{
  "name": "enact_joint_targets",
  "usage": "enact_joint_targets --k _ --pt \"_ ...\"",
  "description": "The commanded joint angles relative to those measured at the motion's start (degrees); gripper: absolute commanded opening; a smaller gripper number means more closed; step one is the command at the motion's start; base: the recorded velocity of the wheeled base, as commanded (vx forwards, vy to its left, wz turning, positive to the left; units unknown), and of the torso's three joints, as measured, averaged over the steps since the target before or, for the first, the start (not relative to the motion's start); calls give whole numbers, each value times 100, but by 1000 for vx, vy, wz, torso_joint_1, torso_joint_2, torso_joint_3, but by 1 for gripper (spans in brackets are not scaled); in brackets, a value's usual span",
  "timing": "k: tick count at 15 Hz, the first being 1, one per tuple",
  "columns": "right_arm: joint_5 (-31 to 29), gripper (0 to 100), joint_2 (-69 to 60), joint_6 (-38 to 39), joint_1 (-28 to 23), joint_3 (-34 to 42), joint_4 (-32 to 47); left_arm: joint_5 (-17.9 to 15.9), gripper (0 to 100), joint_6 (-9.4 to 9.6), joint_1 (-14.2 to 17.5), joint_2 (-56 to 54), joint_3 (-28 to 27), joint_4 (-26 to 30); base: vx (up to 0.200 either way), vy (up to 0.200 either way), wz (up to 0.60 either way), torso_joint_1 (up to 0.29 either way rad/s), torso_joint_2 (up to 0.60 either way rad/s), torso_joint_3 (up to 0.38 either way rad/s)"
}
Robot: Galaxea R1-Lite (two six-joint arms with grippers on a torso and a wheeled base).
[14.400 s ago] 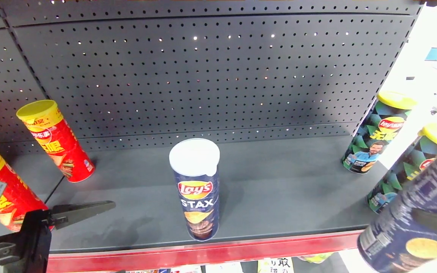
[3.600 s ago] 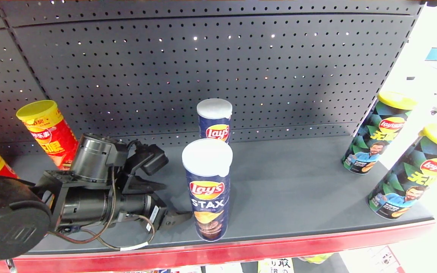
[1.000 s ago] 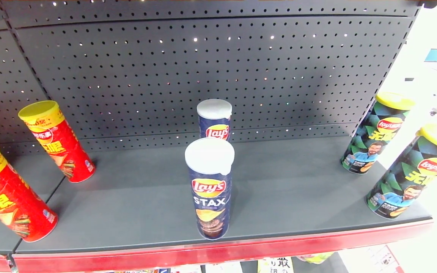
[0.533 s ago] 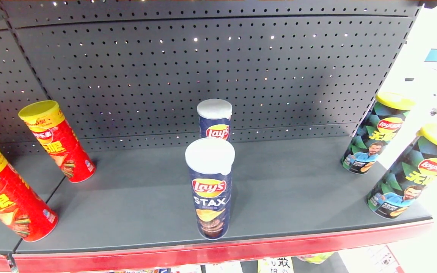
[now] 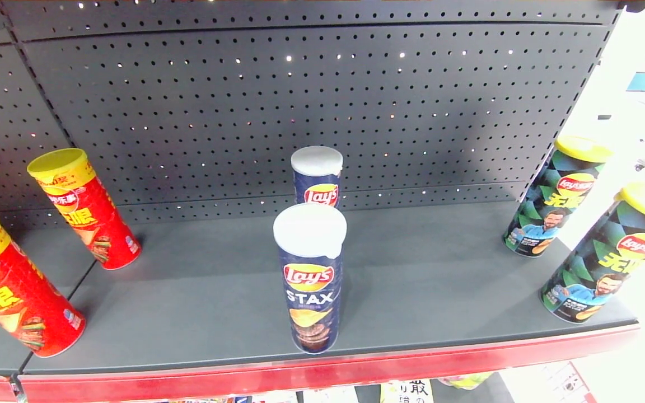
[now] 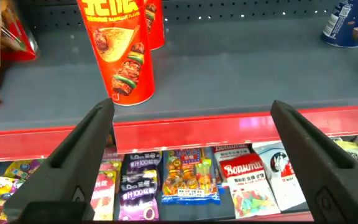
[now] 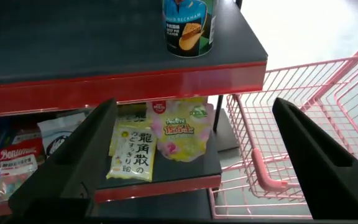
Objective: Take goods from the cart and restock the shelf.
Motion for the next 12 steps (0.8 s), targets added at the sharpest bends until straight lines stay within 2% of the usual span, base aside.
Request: enact_joint_targets --k 1,2,4,12 --pt "-3 100 -105 16 450 0 -1 3 100 -7 1 11 1 -2 0 0 0 0 0 0" --pt "-3 100 -307 24 723 0 -1 3 100 -16 1 11 1 -2 0 0 0 0 0 0" --pt "-3 100 -553 24 564 0 -1 12 100 -42 1 11 1 -2 0 0 0 0 0 0" --pt "-161 100 -553 7 564 0 -1 3 100 -60 1 11 10 -2 0 0 0 0 0 0"
